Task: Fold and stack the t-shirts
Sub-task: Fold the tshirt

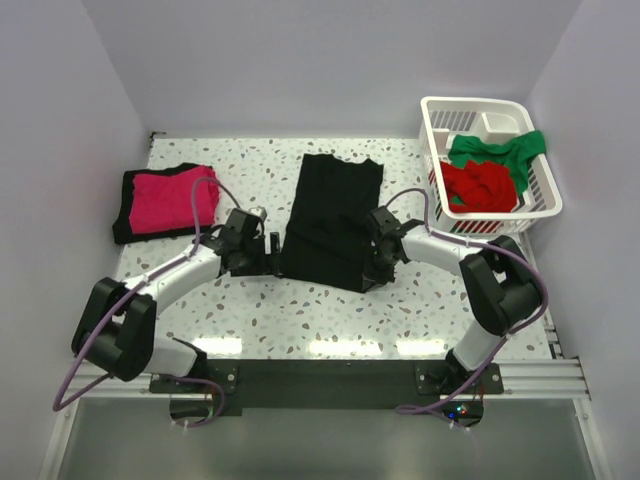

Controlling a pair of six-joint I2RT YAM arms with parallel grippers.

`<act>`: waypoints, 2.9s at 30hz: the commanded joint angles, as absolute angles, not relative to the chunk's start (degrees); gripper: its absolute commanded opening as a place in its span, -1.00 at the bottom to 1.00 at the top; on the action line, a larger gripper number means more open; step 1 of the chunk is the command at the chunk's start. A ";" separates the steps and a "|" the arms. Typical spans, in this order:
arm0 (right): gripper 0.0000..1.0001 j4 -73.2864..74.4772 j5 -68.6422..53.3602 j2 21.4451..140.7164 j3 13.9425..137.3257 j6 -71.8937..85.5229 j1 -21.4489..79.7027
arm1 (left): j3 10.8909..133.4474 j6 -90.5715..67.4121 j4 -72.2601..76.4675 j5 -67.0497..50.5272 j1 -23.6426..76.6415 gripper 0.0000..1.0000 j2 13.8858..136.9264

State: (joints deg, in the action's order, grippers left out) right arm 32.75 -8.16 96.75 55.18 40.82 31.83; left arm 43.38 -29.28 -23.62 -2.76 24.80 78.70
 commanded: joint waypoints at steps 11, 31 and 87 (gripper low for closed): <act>-1.00 34.80 -7.38 97.82 56.07 38.32 32.26 | 43.59 -36.38 -16.26 -7.12 24.61 0.53 84.19; -1.00 37.00 -7.12 98.52 58.10 36.30 32.26 | 43.33 -38.32 -15.38 -5.97 25.14 0.01 87.98; -1.00 71.81 -0.89 60.64 64.86 48.78 44.56 | 49.90 -52.82 -48.95 -9.06 40.69 -1.00 47.46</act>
